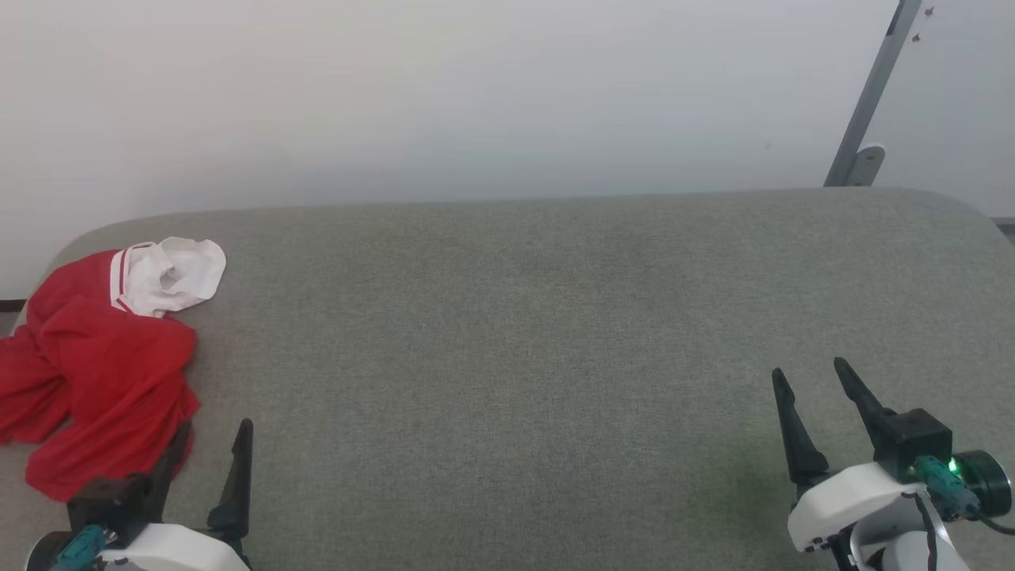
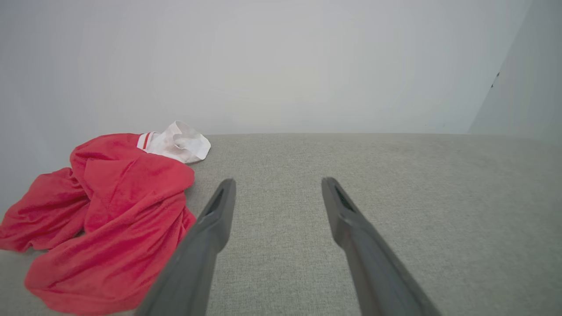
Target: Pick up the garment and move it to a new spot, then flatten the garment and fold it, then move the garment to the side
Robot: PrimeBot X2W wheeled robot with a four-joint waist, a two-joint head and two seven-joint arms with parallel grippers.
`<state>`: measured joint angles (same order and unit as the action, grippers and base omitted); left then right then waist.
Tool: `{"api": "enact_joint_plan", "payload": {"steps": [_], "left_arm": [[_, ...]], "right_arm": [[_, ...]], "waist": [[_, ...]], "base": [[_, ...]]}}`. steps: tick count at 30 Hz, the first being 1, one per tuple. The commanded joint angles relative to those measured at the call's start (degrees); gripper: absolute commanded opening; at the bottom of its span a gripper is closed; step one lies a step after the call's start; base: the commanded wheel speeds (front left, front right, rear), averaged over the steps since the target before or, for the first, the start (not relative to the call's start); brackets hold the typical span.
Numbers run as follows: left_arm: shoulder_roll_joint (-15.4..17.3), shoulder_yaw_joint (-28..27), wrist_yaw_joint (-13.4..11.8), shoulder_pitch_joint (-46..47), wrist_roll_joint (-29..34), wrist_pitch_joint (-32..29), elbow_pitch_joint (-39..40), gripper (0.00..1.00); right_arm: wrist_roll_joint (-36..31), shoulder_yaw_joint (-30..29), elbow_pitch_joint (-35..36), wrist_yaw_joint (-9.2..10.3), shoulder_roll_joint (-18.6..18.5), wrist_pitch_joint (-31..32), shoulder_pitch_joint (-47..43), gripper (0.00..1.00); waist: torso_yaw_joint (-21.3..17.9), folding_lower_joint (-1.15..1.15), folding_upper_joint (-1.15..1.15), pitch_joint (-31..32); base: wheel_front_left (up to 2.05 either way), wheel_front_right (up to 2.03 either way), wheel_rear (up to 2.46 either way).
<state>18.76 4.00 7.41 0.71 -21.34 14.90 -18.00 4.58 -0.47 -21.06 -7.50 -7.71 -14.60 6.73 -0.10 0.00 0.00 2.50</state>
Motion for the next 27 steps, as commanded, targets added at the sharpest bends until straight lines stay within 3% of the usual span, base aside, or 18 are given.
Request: {"api": "enact_joint_plan", "payload": {"steps": [1,27], "left_arm": [[0.3,0.2,0.1,0.2,-0.5,0.4,-0.3,1.0],[-3.2,1.5,0.1,-0.2,-2.1,0.4,-1.4,1.0]], "right_arm": [[0.1,-0.3,-0.2,0.02,-0.2,-0.4,-0.5,1.0],[-0.2,-1.1,0.7,0.02,0.0,-0.7,-1.6,1.0]], "waist": [[0.1,0.0,0.0,0.1],[0.2,0.0,0.0,0.1]], "base": [[0.0,0.0,0.0],[0.0,0.0,0.0]]}}
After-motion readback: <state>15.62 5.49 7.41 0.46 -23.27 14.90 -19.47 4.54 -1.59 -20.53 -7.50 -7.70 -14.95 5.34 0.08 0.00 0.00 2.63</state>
